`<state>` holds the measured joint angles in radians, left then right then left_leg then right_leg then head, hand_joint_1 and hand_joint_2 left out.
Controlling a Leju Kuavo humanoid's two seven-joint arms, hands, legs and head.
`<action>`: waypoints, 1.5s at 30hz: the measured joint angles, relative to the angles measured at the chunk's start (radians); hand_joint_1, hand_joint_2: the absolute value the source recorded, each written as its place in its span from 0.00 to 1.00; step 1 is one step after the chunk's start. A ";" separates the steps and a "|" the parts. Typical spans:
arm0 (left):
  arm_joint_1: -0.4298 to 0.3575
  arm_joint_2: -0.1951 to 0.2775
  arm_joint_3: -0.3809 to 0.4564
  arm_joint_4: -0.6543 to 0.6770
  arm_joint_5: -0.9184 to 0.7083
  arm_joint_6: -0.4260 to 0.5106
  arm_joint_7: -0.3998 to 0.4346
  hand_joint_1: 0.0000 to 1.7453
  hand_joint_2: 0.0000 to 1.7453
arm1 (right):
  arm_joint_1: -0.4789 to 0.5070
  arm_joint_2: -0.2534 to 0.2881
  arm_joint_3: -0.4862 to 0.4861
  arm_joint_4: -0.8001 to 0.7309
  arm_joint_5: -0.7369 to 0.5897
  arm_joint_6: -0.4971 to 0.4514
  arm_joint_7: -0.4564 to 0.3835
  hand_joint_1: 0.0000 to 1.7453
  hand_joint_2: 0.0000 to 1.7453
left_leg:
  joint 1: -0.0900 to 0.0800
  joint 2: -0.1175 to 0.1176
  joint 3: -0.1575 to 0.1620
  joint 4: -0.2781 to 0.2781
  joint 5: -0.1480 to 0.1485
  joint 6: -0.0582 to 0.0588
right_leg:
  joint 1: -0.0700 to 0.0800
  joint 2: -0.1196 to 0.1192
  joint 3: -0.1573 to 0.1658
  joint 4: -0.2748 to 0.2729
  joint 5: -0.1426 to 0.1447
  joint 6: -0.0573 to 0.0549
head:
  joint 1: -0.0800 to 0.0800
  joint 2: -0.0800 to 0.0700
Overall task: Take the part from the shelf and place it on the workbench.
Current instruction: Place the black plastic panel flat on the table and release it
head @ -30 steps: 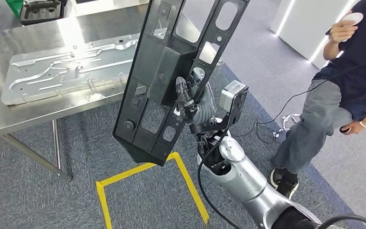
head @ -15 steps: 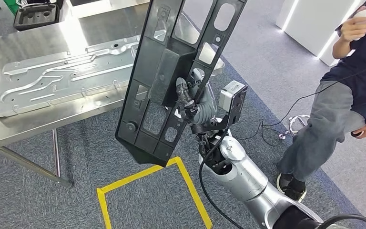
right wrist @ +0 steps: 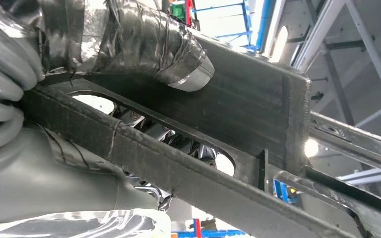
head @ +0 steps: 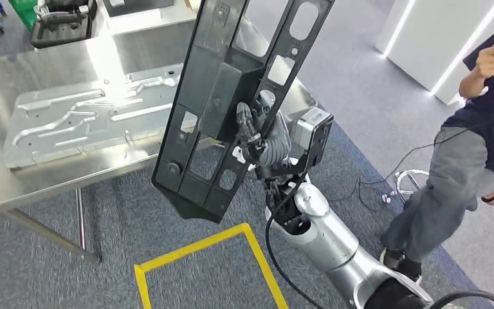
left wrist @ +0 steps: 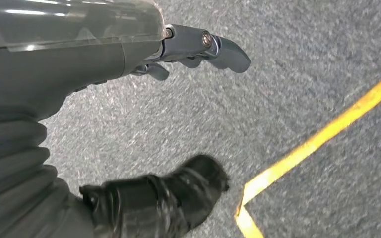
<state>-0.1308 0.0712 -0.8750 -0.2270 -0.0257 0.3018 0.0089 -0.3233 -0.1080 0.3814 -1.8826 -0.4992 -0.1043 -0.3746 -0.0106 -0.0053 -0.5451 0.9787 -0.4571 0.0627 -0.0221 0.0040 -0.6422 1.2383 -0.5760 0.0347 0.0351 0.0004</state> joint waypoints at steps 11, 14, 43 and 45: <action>-0.002 -0.003 -0.002 0.000 -0.004 -0.001 0.001 0.00 1.00 | 0.002 -0.001 -0.006 0.006 -0.001 0.002 0.004 1.00 1.00 | 0.011 -0.001 0.027 0.056 -0.086 -0.054 | -0.012 0.002 -0.015 -0.168 0.135 -0.021 | 0.003 0.000; -0.005 -0.004 -0.002 0.000 -0.004 -0.001 0.001 0.00 1.00 | -0.001 -0.001 -0.006 0.006 -0.001 0.002 0.003 1.00 1.00 | 0.015 0.000 -0.032 0.166 -0.099 -0.066 | -0.013 0.001 0.008 -0.176 0.126 -0.034 | 0.003 0.000; -0.004 0.000 -0.003 0.000 0.006 -0.002 -0.001 0.00 1.00 | 0.003 -0.001 -0.008 0.010 -0.002 0.005 0.004 1.00 1.00 | -0.009 -0.011 -0.017 0.081 -0.052 -0.032 | 0.004 0.003 0.015 -0.194 0.131 -0.035 | 0.004 0.000; -0.005 0.000 -0.003 0.000 0.006 -0.002 -0.001 0.00 1.00 | 0.002 0.000 -0.008 0.010 -0.003 0.006 0.004 1.00 1.00 | -0.003 -0.008 -0.076 0.181 -0.066 -0.044 | 0.000 0.001 0.035 -0.205 0.123 -0.041 | 0.002 0.000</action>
<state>-0.1361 0.0713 -0.8778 -0.2266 -0.0198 0.3002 0.0081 -0.3213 -0.1084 0.3735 -1.8724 -0.5018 -0.0988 -0.3709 -0.0133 -0.0129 -0.6215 1.1594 -0.5235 0.0186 -0.0223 0.0045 -0.6068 1.0338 -0.4529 -0.0065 0.0369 0.0004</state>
